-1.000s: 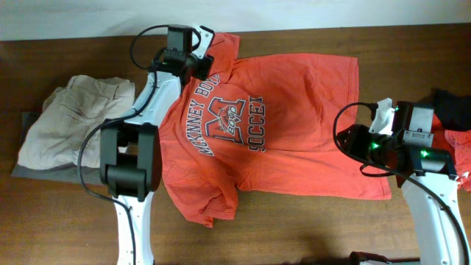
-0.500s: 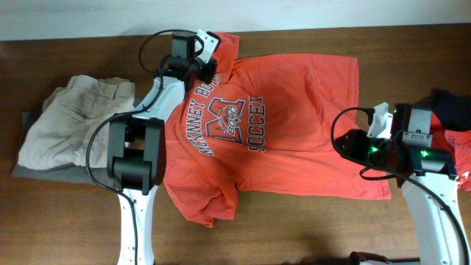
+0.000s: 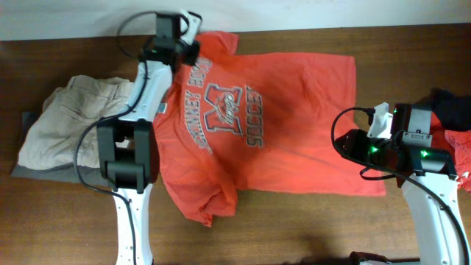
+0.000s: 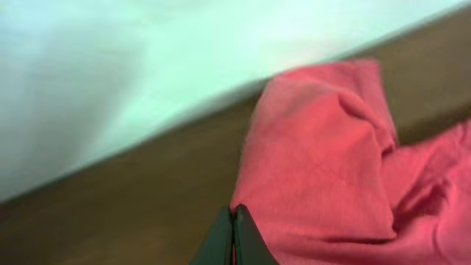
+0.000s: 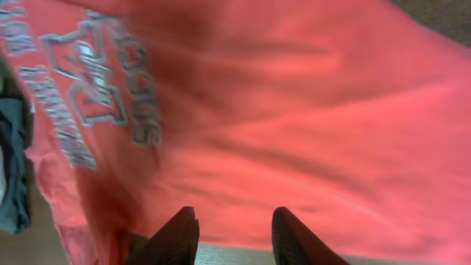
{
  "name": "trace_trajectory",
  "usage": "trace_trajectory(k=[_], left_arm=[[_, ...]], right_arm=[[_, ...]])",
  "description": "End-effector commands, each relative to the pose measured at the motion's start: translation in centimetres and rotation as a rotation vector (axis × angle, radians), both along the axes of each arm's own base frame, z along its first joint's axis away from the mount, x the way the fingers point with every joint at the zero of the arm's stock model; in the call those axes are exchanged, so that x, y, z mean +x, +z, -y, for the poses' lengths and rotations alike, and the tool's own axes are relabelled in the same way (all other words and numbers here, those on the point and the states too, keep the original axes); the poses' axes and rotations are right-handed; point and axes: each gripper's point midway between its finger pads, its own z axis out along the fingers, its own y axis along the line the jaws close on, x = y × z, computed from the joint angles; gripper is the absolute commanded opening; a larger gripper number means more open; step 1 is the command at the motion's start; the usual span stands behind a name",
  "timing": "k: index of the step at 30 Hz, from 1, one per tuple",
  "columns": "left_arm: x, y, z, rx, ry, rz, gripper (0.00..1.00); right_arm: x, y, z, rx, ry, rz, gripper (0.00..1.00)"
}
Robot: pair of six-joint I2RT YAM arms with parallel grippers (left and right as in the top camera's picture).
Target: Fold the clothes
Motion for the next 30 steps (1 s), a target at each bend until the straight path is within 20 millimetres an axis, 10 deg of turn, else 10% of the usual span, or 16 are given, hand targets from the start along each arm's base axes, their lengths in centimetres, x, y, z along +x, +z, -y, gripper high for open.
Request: trace_trajectory(k=[1,5,7,10,12,21,30], left_arm=[[0.3,0.0,-3.4,0.059,0.129,-0.010,0.00],[-0.5,-1.2,-4.2,0.097,0.161,-0.063,0.03],[-1.0,-1.7,-4.1,0.104,0.157,-0.089,0.36],[-2.1,-2.6,-4.2,0.125,0.158,-0.145,0.45],[-3.0,-3.4,-4.3,0.136,0.156,-0.194,0.80],[-7.5,-3.4,-3.3,0.176,0.118,-0.361,0.67],[-9.3,5.6,-2.2,0.146,0.110,-0.251,0.78]], right_arm=[[0.2,-0.3,1.2,-0.064,-0.023,0.001,0.40],[1.0,-0.7,1.6,-0.079,-0.031,0.005,0.41],[1.5,-1.0,1.7,-0.079,-0.031,0.006,0.42],[2.5,-2.3,1.9,-0.076,-0.031,-0.011,0.47],[3.0,-4.0,2.1,-0.066,-0.032,-0.054,0.47],[2.0,-11.7,3.8,-0.087,-0.152,-0.330,0.20],[-1.9,-16.2,6.0,-0.200,-0.294,-0.519,0.15]])
